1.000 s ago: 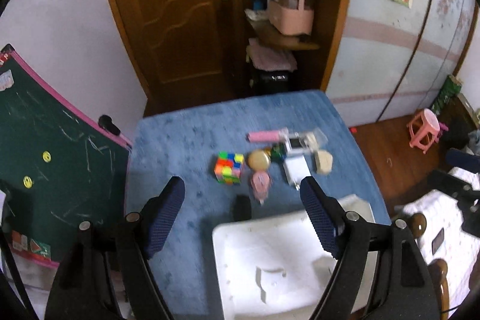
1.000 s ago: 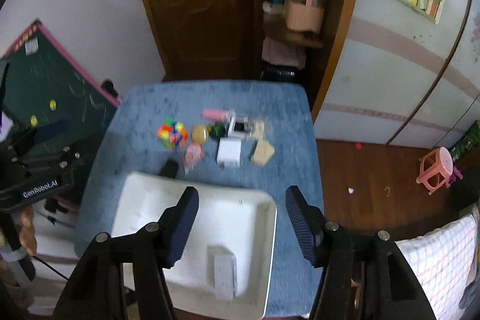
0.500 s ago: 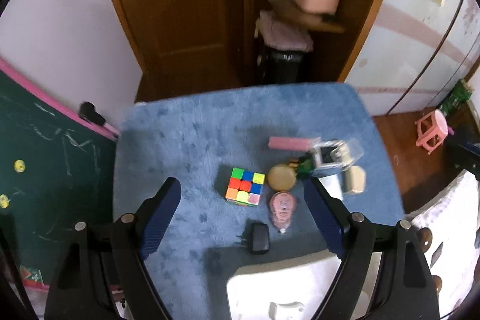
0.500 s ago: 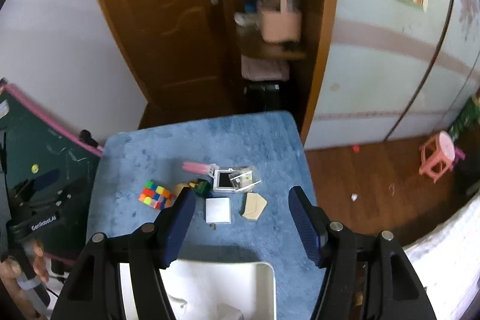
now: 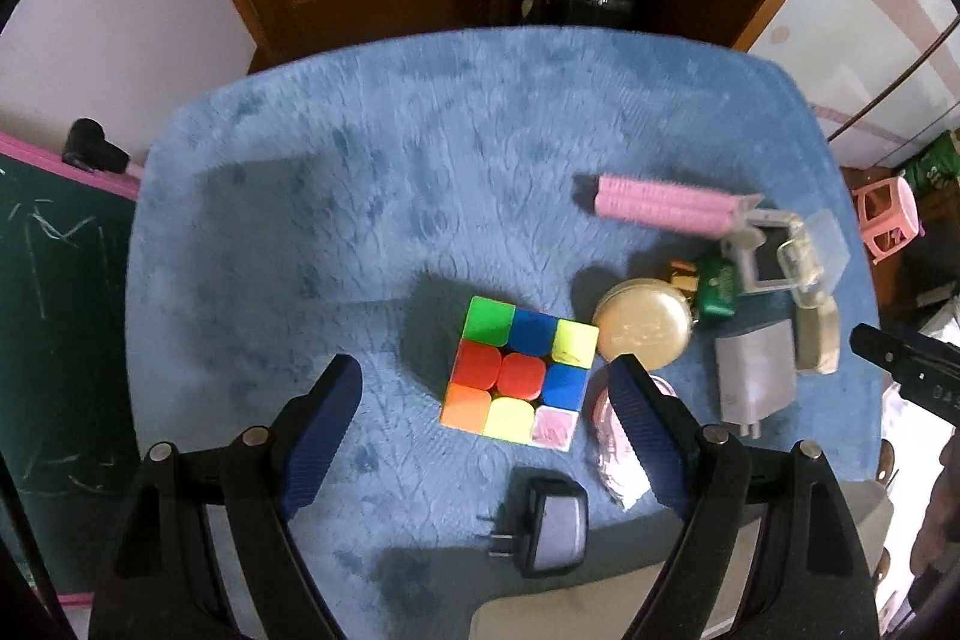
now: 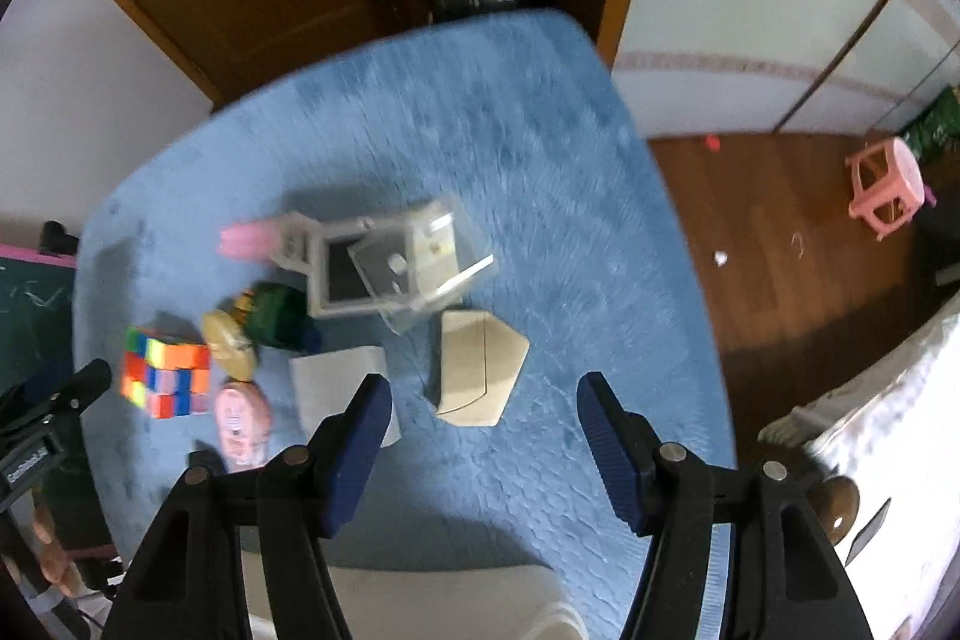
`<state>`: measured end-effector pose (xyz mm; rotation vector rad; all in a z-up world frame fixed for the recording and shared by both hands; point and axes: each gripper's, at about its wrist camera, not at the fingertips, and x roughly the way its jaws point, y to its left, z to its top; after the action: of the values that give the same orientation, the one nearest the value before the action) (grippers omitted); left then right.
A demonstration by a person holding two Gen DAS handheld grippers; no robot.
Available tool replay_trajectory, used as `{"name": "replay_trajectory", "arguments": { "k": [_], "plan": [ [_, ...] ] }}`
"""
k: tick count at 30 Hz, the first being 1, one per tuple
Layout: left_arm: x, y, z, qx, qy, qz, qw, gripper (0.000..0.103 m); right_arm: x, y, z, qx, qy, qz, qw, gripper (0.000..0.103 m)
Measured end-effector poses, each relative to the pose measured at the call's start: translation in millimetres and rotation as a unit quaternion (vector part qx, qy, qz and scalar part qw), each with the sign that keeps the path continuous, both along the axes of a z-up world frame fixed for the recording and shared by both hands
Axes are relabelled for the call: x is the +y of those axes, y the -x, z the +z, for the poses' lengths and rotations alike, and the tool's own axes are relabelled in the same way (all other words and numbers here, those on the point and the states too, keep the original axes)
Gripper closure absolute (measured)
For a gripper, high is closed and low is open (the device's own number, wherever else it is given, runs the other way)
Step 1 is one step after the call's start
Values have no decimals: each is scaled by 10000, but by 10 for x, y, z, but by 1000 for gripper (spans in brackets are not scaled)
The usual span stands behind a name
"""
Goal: Organize rigid objects
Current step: 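Grasp the Rubik's cube with the left tool while the right grasps the beige block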
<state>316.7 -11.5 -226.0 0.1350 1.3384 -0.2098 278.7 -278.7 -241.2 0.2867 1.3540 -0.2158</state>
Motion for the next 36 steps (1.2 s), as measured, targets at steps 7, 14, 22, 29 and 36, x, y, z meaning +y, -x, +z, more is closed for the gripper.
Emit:
{"name": "replay_trajectory", "arguments": {
  "k": [7, 14, 22, 29, 36],
  "plan": [
    [-54, -23, -203, 117, -8, -122, 9999, 17, 6, -138, -385, 372, 3, -102, 9993, 38],
    [-86, -33, -391, 269, -115, -76, 9995, 17, -16, -165, -592, 595, 33, -197, 9980, 44],
    [-102, -90, -557, 268, -217, 65, 9994, 17, 4, -141, -706, 655, 44, -149, 9977, 53],
    [-145, -64, -619, 183, 58, 186, 9996, 39, 51, -179, -699, 703, 164, -43, 9974, 59],
    [-99, 30, -361, -228, -19, 325, 9992, 40, 20, -150, -618, 616, 1, -166, 9980, 60]
  ]
}}
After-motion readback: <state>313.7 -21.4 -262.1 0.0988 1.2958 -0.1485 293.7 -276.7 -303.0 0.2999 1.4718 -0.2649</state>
